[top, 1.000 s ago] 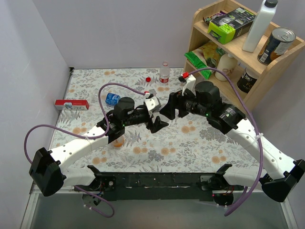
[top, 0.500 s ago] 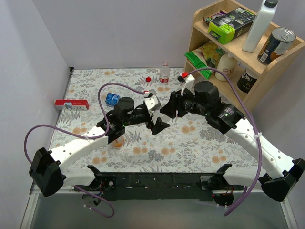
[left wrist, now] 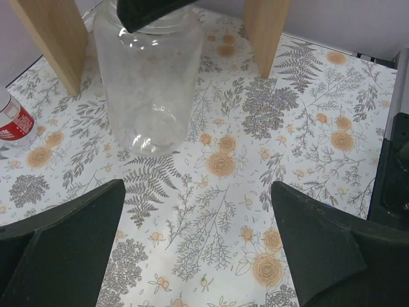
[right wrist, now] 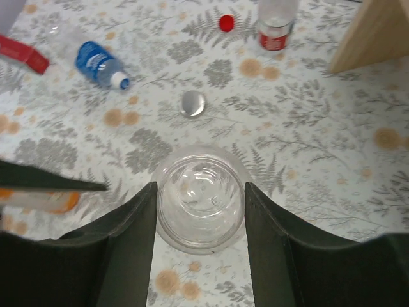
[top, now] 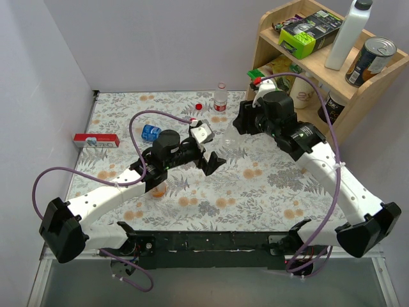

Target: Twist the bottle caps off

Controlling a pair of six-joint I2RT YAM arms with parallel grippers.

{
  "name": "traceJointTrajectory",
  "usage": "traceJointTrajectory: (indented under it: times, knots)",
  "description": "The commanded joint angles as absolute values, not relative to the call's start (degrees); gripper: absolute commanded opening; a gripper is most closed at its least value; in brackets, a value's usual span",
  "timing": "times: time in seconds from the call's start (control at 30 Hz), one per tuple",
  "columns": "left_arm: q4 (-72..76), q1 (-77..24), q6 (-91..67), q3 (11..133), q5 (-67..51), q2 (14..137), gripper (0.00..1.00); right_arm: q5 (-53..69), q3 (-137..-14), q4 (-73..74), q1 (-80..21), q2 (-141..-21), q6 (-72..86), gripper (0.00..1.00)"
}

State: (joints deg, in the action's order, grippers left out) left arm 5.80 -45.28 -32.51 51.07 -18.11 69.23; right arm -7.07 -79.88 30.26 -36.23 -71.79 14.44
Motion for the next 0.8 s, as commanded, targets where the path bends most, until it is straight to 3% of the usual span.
traceJointTrajectory:
  times: [0.0,0.13,0.3,0.53,0.77]
  knots:
    - [6.85,-42.03,-34.71,53.08,-15.90,69.96,0.98,-10.98,-80.77,23.39,-32.61,-77.06,10.11,0.06]
    - [7.47,-35.87,-39.37,53.96,-14.69,70.84,0.98,-11.78,-79.80,14.18,-31.64,-82.60,8.88,0.06]
    - [7.30,-31.65,-39.38,53.96,-3.54,71.10,0.98,-10.99,-81.38,8.01,-31.64,-91.47,8.09,0.06]
    - [8.44,-31.46,-37.44,53.00,5.79,70.84,0.98,-9.05,-86.47,7.29,-32.17,-102.12,8.00,0.06]
    - [8.53,-31.55,-36.47,52.73,6.33,70.05,0.98,-10.37,-89.03,7.12,-33.22,-107.40,7.30,0.06]
